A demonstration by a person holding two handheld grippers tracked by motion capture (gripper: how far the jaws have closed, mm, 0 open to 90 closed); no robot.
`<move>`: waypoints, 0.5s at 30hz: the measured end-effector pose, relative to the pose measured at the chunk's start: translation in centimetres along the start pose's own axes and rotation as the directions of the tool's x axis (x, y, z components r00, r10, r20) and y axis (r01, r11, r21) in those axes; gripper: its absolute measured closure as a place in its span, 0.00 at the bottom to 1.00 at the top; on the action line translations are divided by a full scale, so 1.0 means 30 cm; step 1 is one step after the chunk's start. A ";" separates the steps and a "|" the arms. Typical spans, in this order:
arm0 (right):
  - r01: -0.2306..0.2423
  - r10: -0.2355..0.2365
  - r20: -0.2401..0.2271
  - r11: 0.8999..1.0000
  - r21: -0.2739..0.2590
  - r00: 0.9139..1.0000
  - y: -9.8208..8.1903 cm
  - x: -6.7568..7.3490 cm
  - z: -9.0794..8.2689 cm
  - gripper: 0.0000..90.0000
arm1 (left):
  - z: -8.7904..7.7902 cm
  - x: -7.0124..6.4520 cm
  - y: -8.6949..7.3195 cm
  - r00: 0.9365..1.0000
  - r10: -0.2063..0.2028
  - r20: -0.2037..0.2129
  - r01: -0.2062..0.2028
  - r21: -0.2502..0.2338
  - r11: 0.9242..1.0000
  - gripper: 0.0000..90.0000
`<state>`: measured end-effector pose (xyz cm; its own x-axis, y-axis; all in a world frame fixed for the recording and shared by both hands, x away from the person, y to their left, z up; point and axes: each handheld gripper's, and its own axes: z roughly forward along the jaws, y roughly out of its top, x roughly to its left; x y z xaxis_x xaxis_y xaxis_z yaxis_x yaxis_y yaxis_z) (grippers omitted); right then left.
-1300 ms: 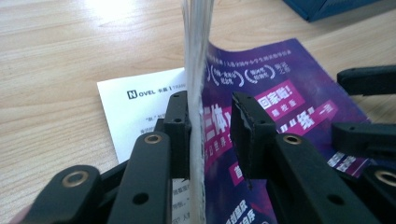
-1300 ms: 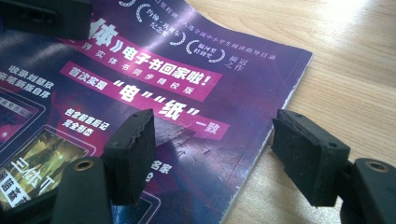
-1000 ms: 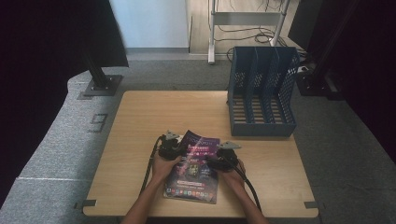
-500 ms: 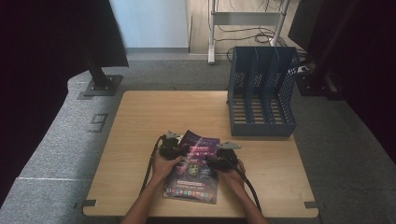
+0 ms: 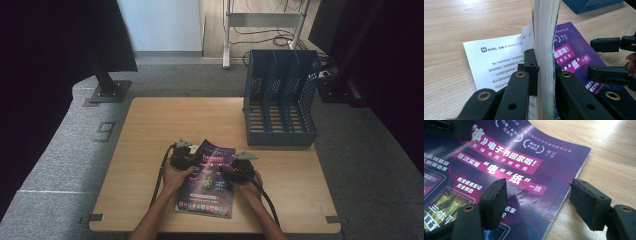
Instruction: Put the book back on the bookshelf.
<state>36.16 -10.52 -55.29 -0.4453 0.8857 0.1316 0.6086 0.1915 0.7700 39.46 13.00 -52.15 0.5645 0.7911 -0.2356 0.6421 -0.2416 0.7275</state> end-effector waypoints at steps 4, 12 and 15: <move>0.001 -0.001 0.000 1.000 0.000 1.000 0.000 0.000 0.000 0.33 | 0.000 0.000 0.000 1.000 0.001 0.004 -0.001 -0.007 1.000 0.93; 0.000 0.000 0.000 1.000 0.000 1.000 0.000 0.000 0.000 0.33 | 0.005 0.000 -0.004 1.000 0.006 0.002 -0.006 -0.010 1.000 0.93; -0.001 0.001 0.000 1.000 0.000 1.000 0.000 0.000 0.000 0.33 | 0.000 -0.002 -0.003 1.000 0.010 0.015 -0.009 -0.019 1.000 0.95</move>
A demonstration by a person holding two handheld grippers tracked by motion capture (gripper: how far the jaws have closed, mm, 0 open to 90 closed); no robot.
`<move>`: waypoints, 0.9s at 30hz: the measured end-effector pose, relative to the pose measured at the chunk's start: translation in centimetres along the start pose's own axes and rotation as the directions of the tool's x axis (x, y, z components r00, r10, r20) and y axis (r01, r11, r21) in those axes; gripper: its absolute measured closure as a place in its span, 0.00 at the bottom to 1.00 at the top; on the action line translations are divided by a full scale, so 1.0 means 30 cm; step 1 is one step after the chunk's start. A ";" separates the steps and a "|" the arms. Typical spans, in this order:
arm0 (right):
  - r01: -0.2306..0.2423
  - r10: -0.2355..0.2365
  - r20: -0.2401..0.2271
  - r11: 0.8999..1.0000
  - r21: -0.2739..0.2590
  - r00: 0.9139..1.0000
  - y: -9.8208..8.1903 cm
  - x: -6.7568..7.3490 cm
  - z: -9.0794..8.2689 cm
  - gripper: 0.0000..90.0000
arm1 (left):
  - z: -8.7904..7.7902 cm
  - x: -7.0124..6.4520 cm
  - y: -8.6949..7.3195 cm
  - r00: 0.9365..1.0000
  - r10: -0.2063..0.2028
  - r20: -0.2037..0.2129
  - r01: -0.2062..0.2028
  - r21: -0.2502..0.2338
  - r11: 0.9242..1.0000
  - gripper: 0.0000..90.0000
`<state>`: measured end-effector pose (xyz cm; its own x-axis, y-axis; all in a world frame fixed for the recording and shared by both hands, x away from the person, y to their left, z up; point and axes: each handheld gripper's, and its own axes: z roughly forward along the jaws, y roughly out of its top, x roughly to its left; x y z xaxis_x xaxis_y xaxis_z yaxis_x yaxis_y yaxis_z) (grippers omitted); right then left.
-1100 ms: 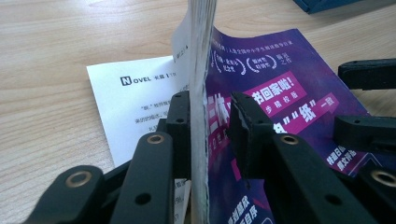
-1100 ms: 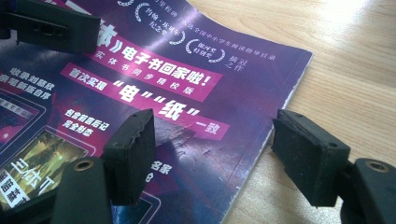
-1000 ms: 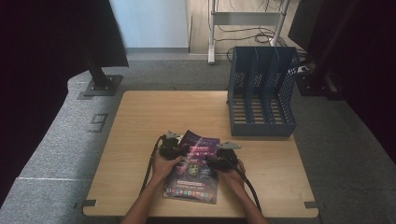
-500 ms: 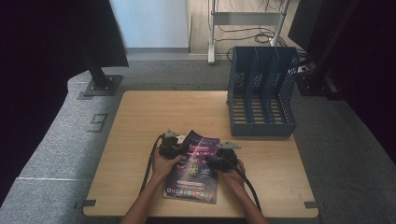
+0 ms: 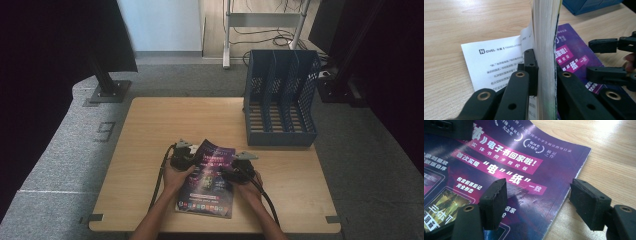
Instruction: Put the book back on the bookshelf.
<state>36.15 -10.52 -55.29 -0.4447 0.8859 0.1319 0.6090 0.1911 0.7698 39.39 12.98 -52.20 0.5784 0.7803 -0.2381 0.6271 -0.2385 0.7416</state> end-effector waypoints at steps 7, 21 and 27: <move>0.000 0.000 -0.001 1.000 0.000 1.000 0.000 0.000 0.000 0.33 | -0.015 -0.011 -0.003 1.000 0.017 0.018 -0.017 -0.041 0.999 0.95; -0.015 0.015 -0.021 1.000 -0.001 1.000 -0.001 -0.008 -0.003 0.30 | -0.052 -0.029 0.007 0.994 0.042 0.097 -0.032 -0.104 0.994 0.95; -0.031 0.030 -0.027 0.999 -0.033 0.999 0.006 -0.018 -0.016 0.28 | -0.073 -0.043 0.010 0.992 0.066 0.110 -0.050 -0.137 0.989 0.95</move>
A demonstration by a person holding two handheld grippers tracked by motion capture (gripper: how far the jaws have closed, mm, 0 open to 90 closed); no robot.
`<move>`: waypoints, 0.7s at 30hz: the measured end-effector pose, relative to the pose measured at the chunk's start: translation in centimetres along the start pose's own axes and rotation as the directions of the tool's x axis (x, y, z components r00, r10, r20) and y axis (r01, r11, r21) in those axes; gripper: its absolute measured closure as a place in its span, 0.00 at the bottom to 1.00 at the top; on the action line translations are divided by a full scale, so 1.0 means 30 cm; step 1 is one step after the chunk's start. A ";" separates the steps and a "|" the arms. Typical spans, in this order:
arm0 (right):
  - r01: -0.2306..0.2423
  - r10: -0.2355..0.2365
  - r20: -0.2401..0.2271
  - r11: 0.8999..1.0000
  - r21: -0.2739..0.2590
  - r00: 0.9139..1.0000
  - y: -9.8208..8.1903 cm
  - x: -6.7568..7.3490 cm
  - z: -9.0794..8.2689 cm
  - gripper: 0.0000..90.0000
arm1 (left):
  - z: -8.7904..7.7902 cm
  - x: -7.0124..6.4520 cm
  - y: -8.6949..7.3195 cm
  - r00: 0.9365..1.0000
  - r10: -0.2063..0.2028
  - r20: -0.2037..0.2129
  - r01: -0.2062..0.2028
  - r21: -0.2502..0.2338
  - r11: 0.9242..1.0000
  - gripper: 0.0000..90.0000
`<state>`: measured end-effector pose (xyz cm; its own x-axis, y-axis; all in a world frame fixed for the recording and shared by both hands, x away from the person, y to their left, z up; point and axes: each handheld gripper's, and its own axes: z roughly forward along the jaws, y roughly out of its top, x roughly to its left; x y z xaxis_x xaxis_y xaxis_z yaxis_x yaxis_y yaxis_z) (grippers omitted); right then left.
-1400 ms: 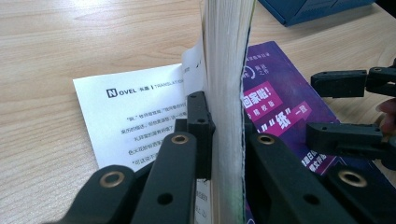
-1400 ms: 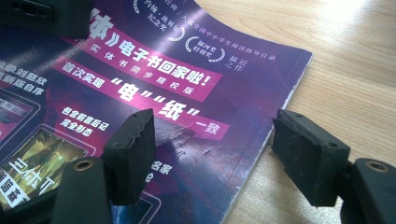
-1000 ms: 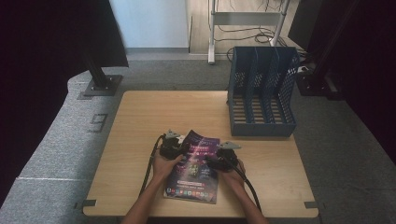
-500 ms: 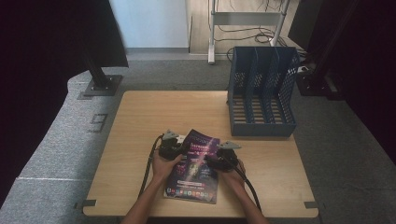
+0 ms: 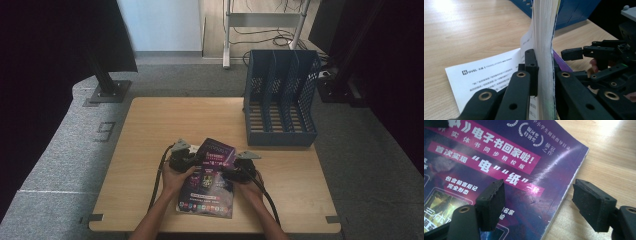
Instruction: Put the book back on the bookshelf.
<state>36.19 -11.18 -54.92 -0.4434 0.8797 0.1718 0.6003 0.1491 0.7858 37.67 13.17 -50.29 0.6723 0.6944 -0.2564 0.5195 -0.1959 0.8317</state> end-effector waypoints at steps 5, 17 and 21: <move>-0.016 0.015 -0.011 1.000 -0.022 1.000 0.011 -0.013 -0.017 0.27 | -0.012 -0.007 0.006 1.000 -0.001 0.015 0.001 -0.016 1.000 0.95; -0.047 0.045 -0.025 0.997 -0.066 0.999 0.039 -0.055 -0.068 0.27 | -0.024 -0.032 0.029 1.000 0.012 0.026 -0.012 -0.022 1.000 0.95; -0.044 0.042 -0.035 0.996 -0.074 0.999 0.042 -0.056 -0.074 0.27 | -0.032 -0.040 0.036 0.999 0.015 0.033 -0.015 -0.029 0.999 0.95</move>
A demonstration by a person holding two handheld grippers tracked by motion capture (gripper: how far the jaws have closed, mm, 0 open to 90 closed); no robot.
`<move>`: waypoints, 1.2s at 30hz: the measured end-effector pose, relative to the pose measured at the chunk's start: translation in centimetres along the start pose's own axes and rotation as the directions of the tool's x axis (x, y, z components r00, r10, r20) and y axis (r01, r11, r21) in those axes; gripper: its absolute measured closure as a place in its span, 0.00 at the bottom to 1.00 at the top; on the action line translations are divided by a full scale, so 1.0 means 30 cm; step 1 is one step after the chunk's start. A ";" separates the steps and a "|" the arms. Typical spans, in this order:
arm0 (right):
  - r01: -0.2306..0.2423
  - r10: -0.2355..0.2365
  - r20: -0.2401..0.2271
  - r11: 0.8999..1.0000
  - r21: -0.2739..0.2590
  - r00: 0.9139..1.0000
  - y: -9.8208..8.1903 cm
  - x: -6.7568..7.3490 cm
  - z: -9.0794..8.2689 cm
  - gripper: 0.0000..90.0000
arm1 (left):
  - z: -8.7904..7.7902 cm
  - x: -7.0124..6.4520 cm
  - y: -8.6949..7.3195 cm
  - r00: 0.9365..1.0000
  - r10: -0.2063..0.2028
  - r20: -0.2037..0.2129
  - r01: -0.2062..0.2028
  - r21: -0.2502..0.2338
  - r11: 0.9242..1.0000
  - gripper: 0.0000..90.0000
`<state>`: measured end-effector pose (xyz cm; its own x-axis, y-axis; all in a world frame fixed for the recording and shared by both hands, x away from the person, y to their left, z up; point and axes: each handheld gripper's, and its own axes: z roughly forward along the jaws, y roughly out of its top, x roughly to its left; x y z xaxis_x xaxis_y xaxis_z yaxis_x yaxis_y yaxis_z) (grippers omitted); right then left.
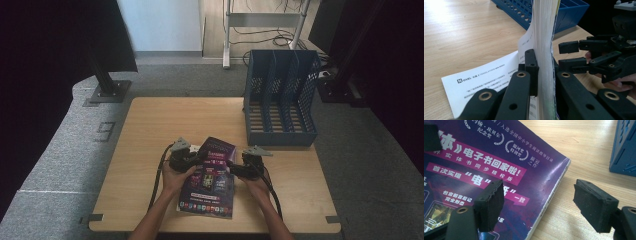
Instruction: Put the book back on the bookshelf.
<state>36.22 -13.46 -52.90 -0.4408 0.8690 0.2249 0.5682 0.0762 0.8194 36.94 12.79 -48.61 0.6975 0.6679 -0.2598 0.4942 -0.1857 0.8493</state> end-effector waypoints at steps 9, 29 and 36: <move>0.006 -0.007 -0.022 1.000 -0.012 1.000 0.004 0.005 -0.007 0.27 | -0.015 -0.023 0.013 1.000 0.022 0.013 -0.022 -0.018 1.000 0.95; 0.004 -0.005 -0.045 1.000 -0.028 0.999 0.015 -0.001 -0.017 0.25 | -0.053 -0.083 0.037 0.996 0.081 0.030 -0.079 -0.060 0.995 0.95; -0.003 0.002 -0.052 1.000 -0.029 0.999 0.017 -0.007 -0.018 0.23 | -0.057 -0.084 0.038 0.996 0.083 0.032 -0.081 -0.065 0.995 0.95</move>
<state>36.22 -13.86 -52.25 -0.4752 0.8426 0.2534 0.5495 0.0593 0.8334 34.85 12.13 -46.19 0.7527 0.6264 -0.2028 0.4009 -0.1918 0.8958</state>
